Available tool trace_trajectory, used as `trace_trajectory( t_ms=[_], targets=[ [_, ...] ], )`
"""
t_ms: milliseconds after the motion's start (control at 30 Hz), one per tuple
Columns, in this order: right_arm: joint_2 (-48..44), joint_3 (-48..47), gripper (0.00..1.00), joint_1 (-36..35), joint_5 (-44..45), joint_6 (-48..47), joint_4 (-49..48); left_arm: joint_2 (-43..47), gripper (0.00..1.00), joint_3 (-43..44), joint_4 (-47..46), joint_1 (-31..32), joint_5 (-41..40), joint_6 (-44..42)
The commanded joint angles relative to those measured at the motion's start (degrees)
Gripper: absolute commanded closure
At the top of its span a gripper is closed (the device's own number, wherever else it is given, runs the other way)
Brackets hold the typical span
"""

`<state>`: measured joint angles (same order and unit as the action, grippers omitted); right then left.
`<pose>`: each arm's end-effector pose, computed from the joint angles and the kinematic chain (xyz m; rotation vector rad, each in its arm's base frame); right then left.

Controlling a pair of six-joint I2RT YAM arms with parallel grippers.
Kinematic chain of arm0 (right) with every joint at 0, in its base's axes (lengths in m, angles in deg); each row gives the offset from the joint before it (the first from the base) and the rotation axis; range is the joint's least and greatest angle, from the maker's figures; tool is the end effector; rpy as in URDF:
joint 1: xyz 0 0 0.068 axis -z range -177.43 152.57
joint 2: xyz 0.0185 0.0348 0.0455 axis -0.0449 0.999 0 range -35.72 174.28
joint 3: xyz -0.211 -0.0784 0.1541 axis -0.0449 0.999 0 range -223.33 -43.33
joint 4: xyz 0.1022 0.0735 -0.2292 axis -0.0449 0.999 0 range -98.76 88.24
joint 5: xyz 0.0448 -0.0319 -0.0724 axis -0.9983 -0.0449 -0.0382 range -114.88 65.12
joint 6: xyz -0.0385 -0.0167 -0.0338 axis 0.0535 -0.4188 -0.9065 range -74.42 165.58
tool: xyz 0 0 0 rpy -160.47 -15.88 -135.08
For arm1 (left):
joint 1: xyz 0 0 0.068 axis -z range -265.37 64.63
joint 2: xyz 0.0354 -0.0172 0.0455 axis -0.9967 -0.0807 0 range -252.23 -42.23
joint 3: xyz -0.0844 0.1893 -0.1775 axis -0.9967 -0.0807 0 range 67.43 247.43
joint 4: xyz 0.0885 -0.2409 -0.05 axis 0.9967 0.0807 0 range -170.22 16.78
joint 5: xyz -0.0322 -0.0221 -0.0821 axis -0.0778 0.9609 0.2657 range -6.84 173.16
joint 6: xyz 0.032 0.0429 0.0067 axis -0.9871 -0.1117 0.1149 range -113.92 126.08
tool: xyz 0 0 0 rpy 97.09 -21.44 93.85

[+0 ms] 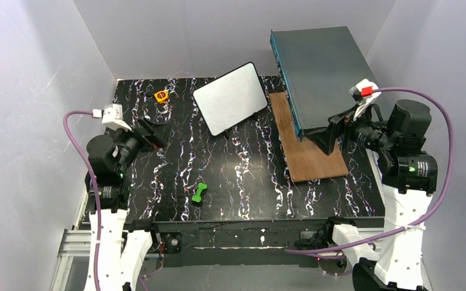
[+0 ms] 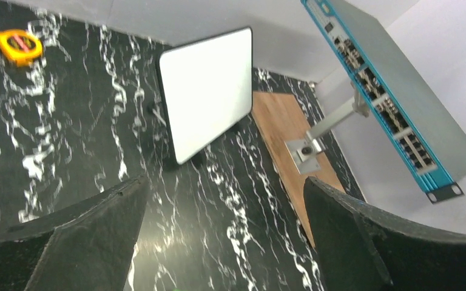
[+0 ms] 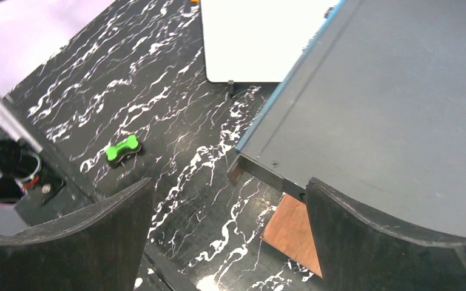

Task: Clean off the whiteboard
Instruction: Reset both arms

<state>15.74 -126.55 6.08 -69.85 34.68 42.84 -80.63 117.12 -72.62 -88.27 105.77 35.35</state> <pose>0.1270 0.0175 0.4663 -0.6303 1.7408 0.5734 0.1487 -0.0062 0.3913 -0.1092 1.5441 -0.6631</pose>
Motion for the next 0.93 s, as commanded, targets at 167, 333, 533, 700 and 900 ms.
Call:
trace_trajectory(
  t_ms=[167,333,533,700,900],
  targets=[
    [-6.7,0.4,0.07,1.6,4.4,4.0,0.2,5.7,0.02,8.0,29.8,1.2,2.8,0.1],
    [-11.0,4.9,0.06,1.9,8.5,9.5,-0.4,7.3,0.02,10.9,33.8,4.5,0.5,-1.7],
    [-12.7,6.8,0.06,3.5,13.6,13.2,-1.5,6.9,0.02,13.6,34.3,6.7,1.1,-1.4],
    [-12.6,6.3,0.06,4.0,13.9,11.1,-1.3,7.9,0.02,12.2,32.8,7.1,1.2,-0.8],
    [-12.2,6.9,0.08,4.2,8.1,6.6,0.1,8.8,0.02,11.2,32.9,7.5,0.8,-1.9]
  ],
)
